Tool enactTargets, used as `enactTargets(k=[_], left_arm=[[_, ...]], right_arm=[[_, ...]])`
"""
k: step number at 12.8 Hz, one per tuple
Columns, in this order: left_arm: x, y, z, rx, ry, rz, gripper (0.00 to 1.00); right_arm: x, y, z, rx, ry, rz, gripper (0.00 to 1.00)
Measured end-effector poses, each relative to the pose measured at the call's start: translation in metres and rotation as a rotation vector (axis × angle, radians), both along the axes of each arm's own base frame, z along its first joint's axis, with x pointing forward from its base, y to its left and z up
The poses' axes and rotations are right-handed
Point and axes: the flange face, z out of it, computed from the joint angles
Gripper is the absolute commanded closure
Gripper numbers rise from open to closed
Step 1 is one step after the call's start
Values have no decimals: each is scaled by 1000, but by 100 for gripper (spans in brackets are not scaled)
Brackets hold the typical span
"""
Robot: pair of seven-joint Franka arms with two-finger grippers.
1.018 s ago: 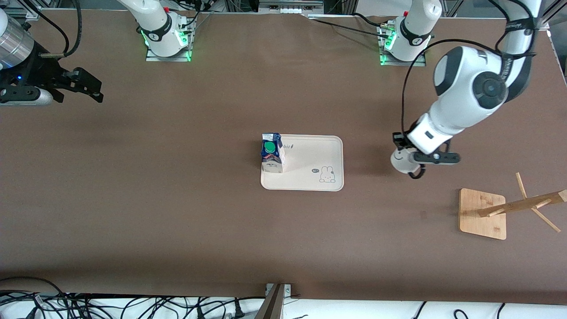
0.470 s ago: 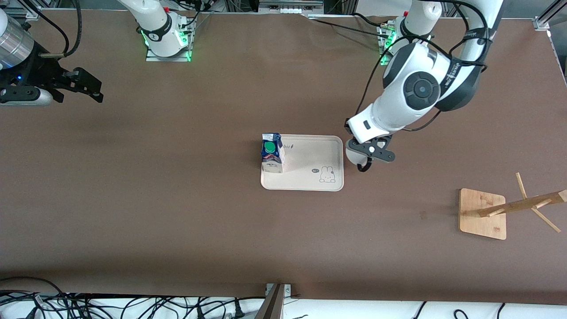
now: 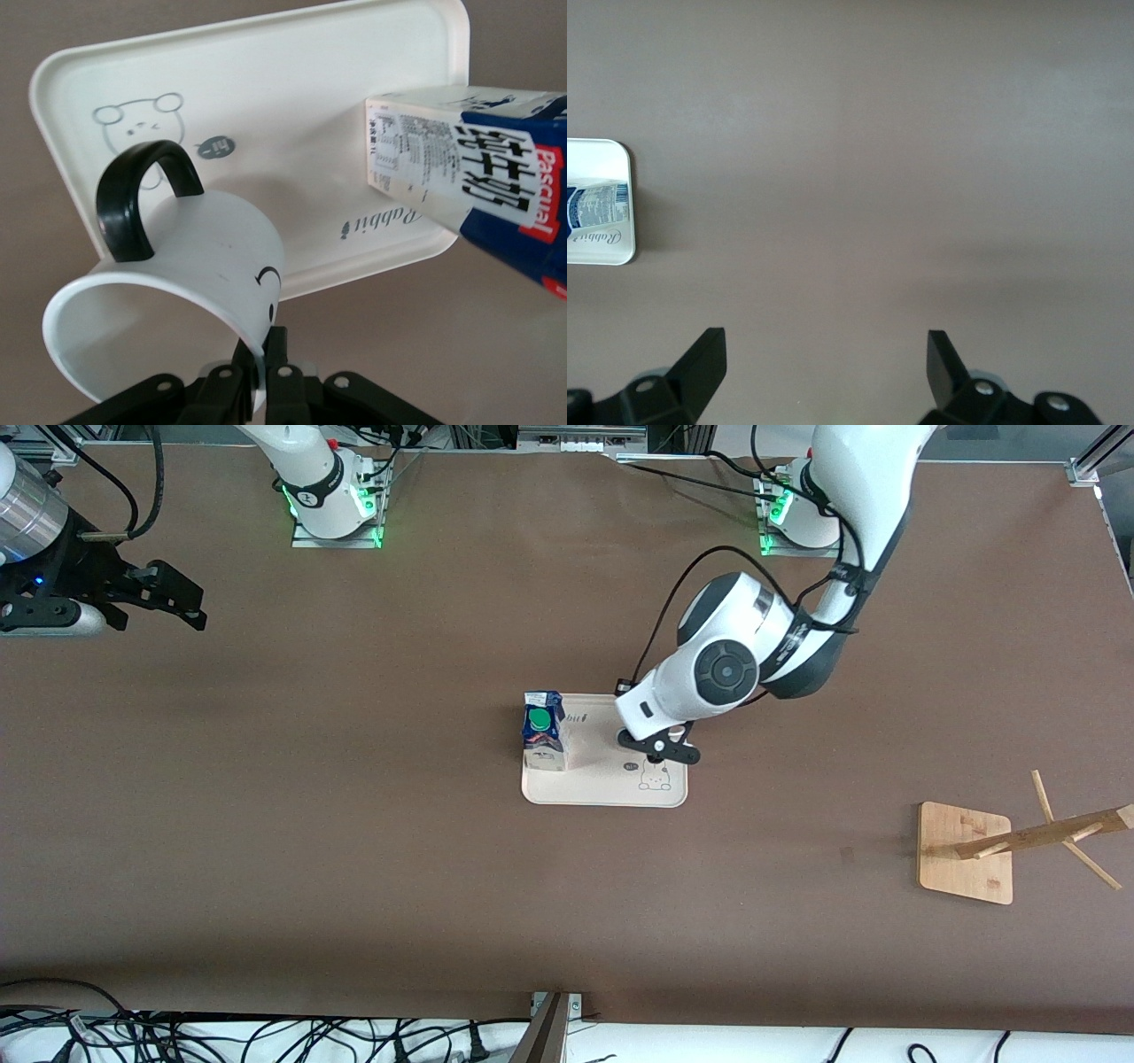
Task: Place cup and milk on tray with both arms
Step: 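Carry the mug over the tray beside the carton with the left gripper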
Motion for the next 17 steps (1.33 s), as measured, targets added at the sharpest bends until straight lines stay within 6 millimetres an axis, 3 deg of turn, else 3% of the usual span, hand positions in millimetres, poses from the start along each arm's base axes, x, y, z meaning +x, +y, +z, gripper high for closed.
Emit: enactTargets(k=[4, 13, 17], left_arm=[[19, -12, -23, -4, -2, 8, 100], [29, 3, -36, 74, -38, -24, 100], [32, 12, -53, 107, -32, -31, 98]], right_arm=[[1, -1, -1, 0, 3, -2, 0], [3, -7, -4, 0, 7, -12, 0], [3, -7, -3, 0, 6, -12, 0]])
